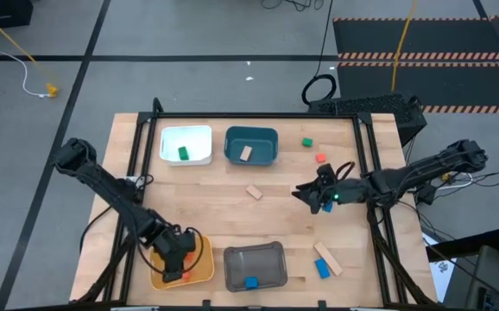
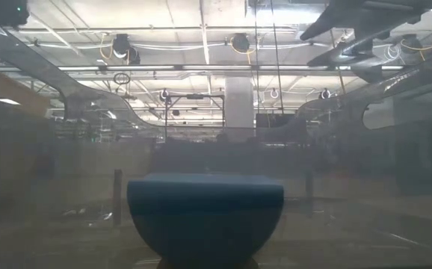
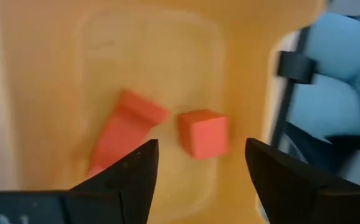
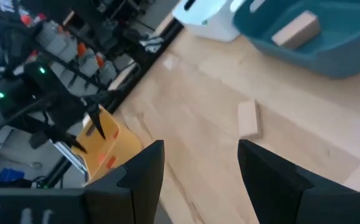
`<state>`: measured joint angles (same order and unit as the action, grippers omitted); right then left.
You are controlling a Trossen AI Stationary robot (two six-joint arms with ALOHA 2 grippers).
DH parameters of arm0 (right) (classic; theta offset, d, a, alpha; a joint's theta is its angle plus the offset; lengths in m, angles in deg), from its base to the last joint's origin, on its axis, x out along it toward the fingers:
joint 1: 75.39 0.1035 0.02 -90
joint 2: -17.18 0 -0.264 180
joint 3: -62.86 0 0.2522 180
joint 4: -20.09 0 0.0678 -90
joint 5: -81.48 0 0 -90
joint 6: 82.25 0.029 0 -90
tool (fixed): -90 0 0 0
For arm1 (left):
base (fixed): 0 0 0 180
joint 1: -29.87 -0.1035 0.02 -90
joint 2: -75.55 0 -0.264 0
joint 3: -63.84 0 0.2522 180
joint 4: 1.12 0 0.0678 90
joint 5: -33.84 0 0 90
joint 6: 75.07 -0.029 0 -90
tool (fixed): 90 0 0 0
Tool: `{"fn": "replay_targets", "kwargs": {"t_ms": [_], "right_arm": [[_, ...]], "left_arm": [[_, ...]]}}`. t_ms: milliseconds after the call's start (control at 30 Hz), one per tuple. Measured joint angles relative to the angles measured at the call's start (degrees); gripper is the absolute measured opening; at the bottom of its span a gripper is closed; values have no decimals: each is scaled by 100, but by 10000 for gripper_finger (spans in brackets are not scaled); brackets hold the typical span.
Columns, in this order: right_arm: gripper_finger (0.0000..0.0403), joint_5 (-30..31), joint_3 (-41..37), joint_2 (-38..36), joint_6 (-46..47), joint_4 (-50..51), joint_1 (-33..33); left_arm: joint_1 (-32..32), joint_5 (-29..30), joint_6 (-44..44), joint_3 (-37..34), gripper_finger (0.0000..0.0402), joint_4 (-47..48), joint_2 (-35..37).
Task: Sort & place blocks by color
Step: Put the bottom green block into the white bin
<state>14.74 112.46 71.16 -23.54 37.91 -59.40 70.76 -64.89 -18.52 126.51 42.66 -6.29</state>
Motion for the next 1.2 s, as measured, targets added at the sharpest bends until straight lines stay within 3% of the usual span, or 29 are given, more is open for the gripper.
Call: {"fn": "replay_targets", "kwargs": {"t_ms": [200, 467, 633, 800, 1000, 1200], "right_arm": [[194, -236, 0, -639, -23, 784, -495], [194, -257, 0, -865, 175, 2105, -1080], [194, -418, 0, -828, 594, 3101, -1276], [194, -558, 6, -831, 616, 3315, -1390], [194, -234, 87, -770, -102, 3736, -1881], [194, -29, 90, -562, -1273, 3095, -2569]], "left_arm": [[-209, -526, -303, 109, 243, -623, 20], [-480, -561, -1580, 910, 244, -737, 22], [-756, -107, -2393, 1369, 244, -696, 24], [-1116, 725, -3041, 1543, 244, -648, 27], [-1744, 1636, -3347, 1550, 244, -760, 26], [-2347, 1660, -3240, 1550, 244, -790, 26]]}}
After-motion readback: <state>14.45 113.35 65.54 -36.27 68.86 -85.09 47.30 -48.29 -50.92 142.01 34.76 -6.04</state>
